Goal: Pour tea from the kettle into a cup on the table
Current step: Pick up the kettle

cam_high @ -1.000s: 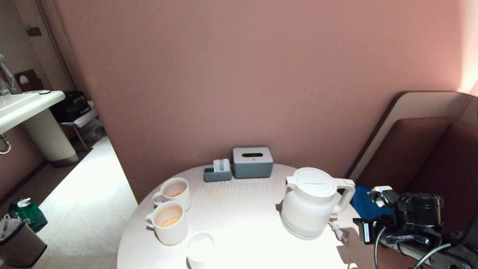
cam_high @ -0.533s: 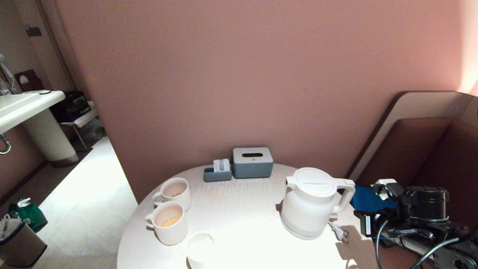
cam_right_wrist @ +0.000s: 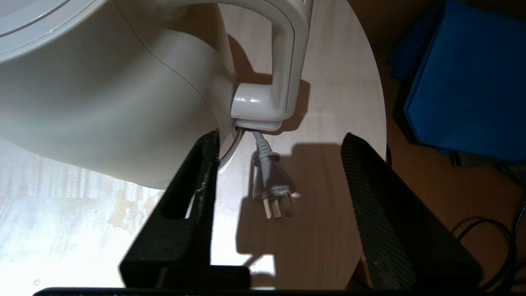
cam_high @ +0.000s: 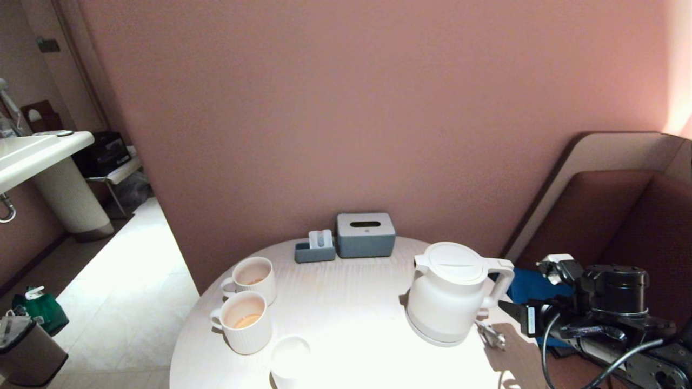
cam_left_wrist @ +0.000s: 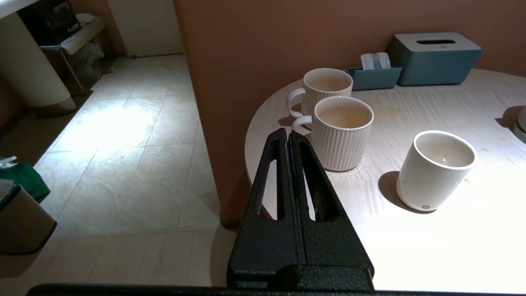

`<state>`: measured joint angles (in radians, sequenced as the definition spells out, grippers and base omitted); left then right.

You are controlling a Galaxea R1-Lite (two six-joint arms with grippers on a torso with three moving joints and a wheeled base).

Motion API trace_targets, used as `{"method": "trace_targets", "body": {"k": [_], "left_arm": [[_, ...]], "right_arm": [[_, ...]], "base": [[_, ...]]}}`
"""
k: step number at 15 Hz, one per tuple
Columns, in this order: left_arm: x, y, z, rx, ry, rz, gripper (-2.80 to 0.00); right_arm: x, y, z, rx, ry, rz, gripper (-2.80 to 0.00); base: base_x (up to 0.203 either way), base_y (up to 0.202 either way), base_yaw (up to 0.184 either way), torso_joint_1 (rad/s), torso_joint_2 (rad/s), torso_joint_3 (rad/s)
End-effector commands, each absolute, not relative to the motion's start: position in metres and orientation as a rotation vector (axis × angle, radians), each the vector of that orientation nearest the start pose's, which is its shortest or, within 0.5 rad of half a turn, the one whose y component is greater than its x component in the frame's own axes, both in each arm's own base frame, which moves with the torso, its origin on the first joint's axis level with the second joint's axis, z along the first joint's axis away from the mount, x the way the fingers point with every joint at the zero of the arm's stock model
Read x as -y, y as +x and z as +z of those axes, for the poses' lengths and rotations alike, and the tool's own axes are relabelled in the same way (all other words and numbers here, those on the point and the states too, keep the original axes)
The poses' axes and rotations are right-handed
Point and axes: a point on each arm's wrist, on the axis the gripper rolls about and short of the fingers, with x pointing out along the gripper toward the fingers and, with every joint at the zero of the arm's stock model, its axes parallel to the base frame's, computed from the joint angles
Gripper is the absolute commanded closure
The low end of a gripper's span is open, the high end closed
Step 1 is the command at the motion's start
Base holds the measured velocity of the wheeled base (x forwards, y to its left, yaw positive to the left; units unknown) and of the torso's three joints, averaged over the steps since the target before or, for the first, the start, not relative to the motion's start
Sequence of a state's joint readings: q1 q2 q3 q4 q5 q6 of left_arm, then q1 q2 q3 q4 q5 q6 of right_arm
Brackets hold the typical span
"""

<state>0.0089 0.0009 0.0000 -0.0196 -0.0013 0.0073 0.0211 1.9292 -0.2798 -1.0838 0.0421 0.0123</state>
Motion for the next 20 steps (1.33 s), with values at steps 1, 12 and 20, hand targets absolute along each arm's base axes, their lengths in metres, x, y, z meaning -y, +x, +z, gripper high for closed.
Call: {"method": "trace_targets", "body": {"k": [1, 12, 20], "left_arm": [[0.000, -0.023, 0.078, 0.018, 0.008, 0.008, 0.00], [0.000, -0.023, 0.078, 0.018, 0.008, 0.008, 0.00], [0.000, -0.023, 0.078, 0.018, 0.008, 0.008, 0.00]], "right_arm": [[-0.006, 0.261, 0.042, -0.565, 0.017, 0.054, -2.80], [-0.005, 0.307, 0.006, -0.483, -0.050, -0.083, -2.80], [-0.005, 0.331, 0.006, -0.412, -0.058, -0.074, -2.80]], "base": [[0.000, 0.000, 0.000, 0.000, 0.00, 0.000], [0.000, 0.000, 0.000, 0.000, 0.00, 0.000], [0.000, 0.000, 0.000, 0.000, 0.00, 0.000]]}}
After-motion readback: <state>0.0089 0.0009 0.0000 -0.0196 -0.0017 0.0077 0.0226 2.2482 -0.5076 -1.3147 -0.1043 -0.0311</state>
